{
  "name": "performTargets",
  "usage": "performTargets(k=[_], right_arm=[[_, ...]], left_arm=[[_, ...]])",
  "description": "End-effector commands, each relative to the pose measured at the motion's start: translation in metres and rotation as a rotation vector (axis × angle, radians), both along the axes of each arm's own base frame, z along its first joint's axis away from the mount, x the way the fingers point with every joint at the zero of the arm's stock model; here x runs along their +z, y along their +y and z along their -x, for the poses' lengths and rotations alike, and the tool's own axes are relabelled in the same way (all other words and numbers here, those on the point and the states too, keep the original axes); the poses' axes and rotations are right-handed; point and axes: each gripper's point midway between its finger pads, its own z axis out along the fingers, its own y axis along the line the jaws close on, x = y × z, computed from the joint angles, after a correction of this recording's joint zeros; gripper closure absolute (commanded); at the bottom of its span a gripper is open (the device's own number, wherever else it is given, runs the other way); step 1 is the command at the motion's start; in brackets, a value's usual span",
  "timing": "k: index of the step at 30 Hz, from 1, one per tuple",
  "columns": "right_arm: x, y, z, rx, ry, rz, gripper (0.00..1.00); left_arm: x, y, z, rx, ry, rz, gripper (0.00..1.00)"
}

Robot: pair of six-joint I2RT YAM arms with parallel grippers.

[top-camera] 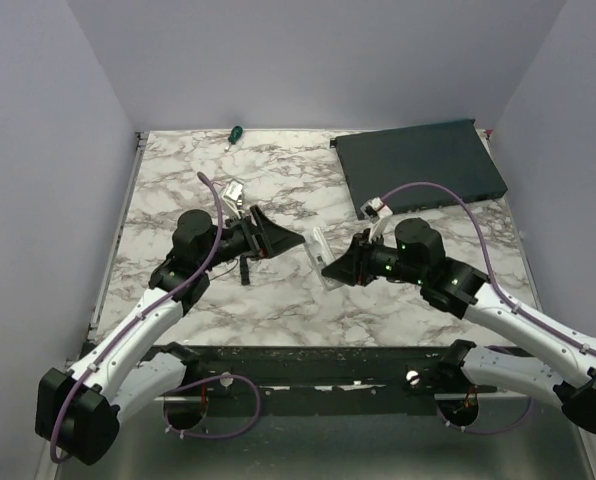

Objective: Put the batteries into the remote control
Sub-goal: Place the remote control at the center of the board.

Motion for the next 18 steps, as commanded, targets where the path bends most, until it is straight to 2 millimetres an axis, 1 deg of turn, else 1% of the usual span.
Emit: performTargets(k=[1,3,4,6,8,10,13,16,18], right_arm=[[-0.041,-0.045,-0.047,-0.318,-0.013,0.271,0.99],[-0.06,-0.066,-0.067,-0.429,-0.011,0.454,0.99],[-0.071,-0.074,-0.073,-0.458,0.0,0.544,0.99],[-0.09,-0.083,-0.084,-0.487,0.018,0.699,0.99],[-0.101,-0.087,-0.094,-0.506,0.015,0.798,0.99],[-0.109,-0.09,-0.103,-0.525,0.004,0.869,0.99],[-0.119,-0.104,-0.114,-0.561,-0.021,1.012,0.99],[-0.124,-0.115,-0.12,-0.587,-0.059,1.158,0.99],[-0.129,-0.118,-0.121,-0.588,-0.09,1.247,0.99]], left_arm=[[-0.029,0.037,-0.024,0.226,0.068,-0.209,0.01],[-0.033,0.049,-0.028,0.28,0.063,-0.267,0.01],[-0.035,0.055,-0.03,0.302,0.058,-0.296,0.01],[-0.039,0.068,-0.036,0.355,0.07,-0.333,0.01],[-0.041,0.08,-0.041,0.404,0.084,-0.36,0.01],[-0.04,0.091,-0.045,0.453,0.09,-0.377,0.01],[-0.034,0.101,-0.046,0.495,0.074,-0.384,0.01],[-0.03,0.107,-0.046,0.518,0.056,-0.393,0.01],[-0.03,0.109,-0.045,0.524,0.054,-0.4,0.01]])
